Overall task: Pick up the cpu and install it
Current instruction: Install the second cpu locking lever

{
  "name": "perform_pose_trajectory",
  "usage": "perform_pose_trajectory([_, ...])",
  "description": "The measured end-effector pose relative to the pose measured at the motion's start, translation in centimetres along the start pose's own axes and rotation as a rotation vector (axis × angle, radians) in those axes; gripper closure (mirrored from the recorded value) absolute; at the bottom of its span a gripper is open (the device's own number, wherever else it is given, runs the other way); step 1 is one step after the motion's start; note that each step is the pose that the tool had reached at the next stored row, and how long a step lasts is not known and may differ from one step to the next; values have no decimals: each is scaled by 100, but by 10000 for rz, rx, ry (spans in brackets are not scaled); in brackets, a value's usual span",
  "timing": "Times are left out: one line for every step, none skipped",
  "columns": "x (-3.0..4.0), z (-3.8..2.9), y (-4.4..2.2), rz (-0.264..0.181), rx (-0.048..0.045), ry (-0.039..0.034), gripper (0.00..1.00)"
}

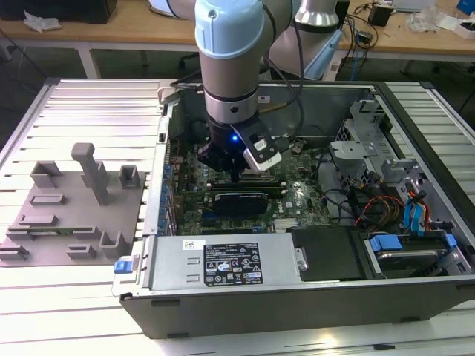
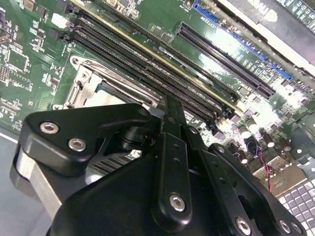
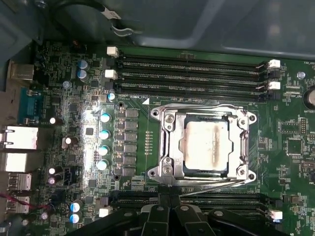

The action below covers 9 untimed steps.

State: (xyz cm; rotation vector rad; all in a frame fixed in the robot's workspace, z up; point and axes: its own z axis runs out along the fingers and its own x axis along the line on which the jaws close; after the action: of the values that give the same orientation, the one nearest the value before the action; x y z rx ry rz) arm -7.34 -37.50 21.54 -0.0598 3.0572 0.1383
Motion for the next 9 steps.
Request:
perform_pose_trajectory([0, 0, -5, 6, -75, -3, 89])
perform_pose_trajectory([0, 0, -11, 17, -206, -9, 89])
perform_pose_trajectory([0, 0, -12, 20, -247, -11, 89])
perform_pose_trajectory([0, 0, -12, 21, -249, -11, 89])
perform_pose_trajectory([1, 0, -12, 22, -250, -11, 89])
perform_pose_trajectory([13, 1, -15, 23, -275, -17, 89])
perform_pose_trajectory([31, 5, -16, 25, -325, -33, 89])
perform_pose_trajectory([41, 8, -17, 26, -343, -37, 89])
perform_pose_trajectory([51, 12, -18, 27, -355, -41, 89])
